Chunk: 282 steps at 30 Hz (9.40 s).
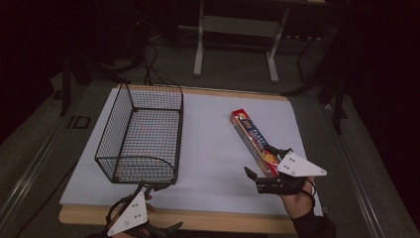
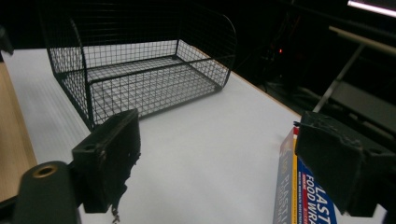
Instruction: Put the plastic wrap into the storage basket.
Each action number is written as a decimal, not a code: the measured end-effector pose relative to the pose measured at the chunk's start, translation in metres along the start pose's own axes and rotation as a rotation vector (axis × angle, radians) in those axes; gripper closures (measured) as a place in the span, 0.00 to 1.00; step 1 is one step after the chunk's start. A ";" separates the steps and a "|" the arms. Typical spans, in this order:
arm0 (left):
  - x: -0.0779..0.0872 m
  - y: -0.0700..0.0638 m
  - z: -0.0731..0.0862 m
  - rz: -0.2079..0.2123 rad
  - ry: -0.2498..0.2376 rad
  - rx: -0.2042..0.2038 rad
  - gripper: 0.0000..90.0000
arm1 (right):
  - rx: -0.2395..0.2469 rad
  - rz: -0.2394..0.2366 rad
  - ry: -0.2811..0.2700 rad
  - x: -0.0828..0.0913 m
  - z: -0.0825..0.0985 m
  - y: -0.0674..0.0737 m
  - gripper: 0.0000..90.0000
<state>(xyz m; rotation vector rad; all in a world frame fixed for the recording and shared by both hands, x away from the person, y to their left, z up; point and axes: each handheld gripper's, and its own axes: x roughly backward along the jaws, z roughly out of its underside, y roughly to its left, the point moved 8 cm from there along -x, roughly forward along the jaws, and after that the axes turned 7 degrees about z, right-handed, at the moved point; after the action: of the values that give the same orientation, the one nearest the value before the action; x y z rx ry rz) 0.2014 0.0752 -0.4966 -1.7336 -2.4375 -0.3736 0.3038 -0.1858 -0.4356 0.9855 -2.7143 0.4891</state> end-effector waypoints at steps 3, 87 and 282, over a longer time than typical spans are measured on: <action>0.000 0.001 0.000 -0.002 0.000 0.002 0.00 | 0.016 0.013 0.011 -0.003 -0.002 -0.005 0.14; -0.003 -0.002 0.005 0.016 0.033 -0.018 0.00 | -0.227 0.059 0.822 -0.133 0.124 -0.111 0.22; -0.005 -0.006 0.014 0.024 0.074 -0.015 0.00 | -0.164 -0.123 0.543 -0.315 -0.085 0.163 0.41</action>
<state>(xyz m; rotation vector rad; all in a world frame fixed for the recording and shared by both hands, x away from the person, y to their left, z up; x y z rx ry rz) 0.1981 0.0723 -0.5121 -1.7213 -2.3674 -0.4462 0.4420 0.1470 -0.4920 0.8241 -2.1587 0.4278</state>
